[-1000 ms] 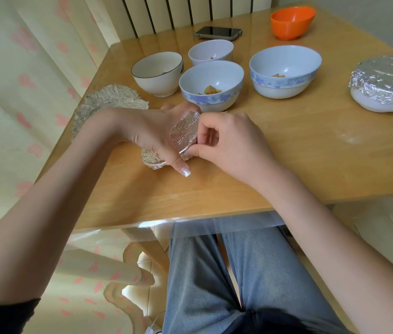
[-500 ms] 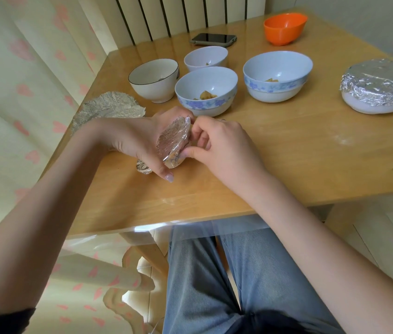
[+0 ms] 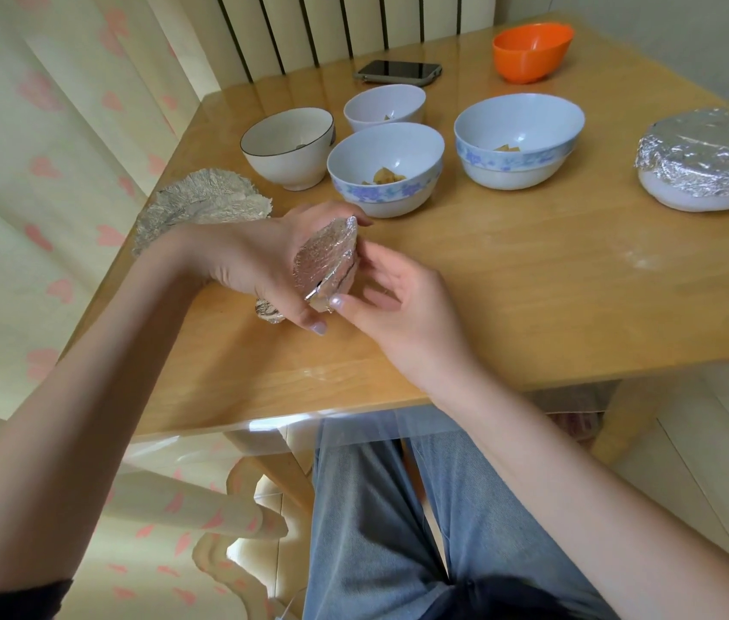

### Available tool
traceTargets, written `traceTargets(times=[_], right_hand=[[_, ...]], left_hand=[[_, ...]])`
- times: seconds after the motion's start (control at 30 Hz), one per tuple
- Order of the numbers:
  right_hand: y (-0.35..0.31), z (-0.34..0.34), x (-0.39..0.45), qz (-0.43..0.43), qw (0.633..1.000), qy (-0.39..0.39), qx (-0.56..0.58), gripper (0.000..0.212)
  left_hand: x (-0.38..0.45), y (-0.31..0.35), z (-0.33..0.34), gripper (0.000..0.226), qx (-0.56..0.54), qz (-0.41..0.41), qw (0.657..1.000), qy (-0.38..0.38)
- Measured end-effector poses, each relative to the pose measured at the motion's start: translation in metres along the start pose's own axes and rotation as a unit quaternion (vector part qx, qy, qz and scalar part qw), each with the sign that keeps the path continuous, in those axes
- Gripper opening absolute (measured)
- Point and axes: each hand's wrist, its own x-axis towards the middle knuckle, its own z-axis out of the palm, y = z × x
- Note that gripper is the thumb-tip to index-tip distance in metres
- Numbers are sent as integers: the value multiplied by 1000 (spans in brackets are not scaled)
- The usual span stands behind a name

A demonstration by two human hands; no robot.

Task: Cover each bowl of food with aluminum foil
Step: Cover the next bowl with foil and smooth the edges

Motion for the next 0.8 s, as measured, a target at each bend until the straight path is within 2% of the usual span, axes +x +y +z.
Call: traceTargets(times=[0.13, 0.3, 0.4, 0.57, 0.63, 0.7, 0.8], right_hand=[[4, 3, 0, -10, 999, 18, -32, 69], [4, 9, 4, -51, 989, 79, -117, 53], [6, 14, 9, -84, 974, 113, -177, 53], [6, 16, 6, -109, 965, 101, -217, 59], [3, 8, 4, -82, 975, 61, -199, 65], [1, -4, 1, -19, 987, 20, -159, 72], [-4, -19, -5, 44, 995, 31, -87, 64]], left_hand=[[-1, -4, 0, 116, -27, 6, 1000, -4], [-1, -9, 0, 119, -36, 4, 999, 0], [-1, -9, 1, 117, -42, 5, 999, 2], [-3, -8, 0, 115, -53, 2, 999, 5], [-4, -8, 0, 114, -53, 1, 999, 6], [-5, -6, 0, 114, -30, -1, 1000, -2], [-4, 3, 0, 115, 33, -8, 999, -6]])
